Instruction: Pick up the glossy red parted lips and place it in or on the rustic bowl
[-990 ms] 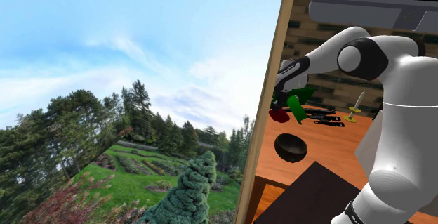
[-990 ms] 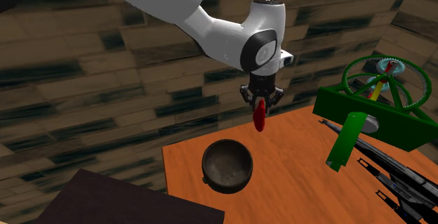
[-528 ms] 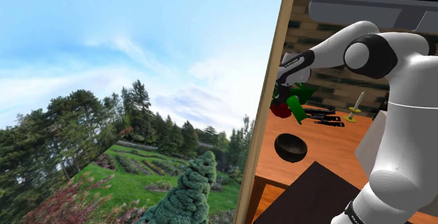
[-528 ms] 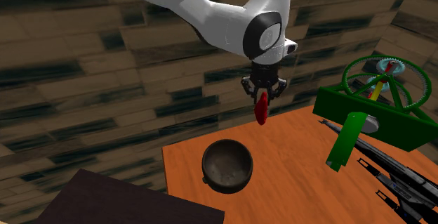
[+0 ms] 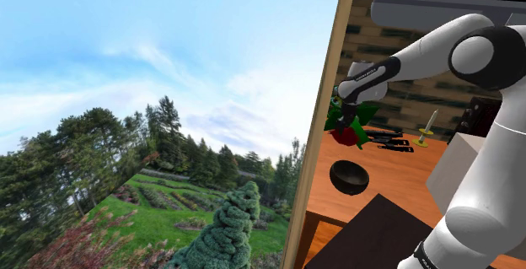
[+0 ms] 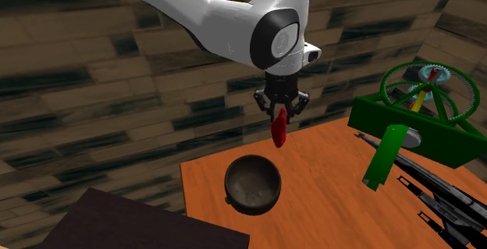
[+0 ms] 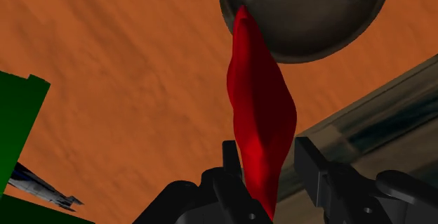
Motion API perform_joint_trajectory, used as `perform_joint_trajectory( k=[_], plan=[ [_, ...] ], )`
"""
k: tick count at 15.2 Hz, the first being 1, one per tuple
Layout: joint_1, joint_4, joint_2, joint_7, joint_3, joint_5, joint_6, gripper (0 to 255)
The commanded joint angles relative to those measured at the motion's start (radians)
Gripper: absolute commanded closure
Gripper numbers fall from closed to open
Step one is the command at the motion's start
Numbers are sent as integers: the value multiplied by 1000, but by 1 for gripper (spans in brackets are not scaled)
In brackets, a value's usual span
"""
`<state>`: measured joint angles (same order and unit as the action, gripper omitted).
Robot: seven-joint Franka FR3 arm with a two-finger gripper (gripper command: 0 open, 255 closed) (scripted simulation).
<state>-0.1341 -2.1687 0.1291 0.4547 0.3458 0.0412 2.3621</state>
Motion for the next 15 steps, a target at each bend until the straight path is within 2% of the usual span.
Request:
perform_joint_trajectory(
  k=[1, 7, 15],
  plan=[
    [8, -91, -83, -25, 7, 40, 13, 255],
    [-7, -360, -362, -119, -2, 175, 9, 255],
    [-7, -400, -274, -113, 7, 161, 135, 255]
  ],
)
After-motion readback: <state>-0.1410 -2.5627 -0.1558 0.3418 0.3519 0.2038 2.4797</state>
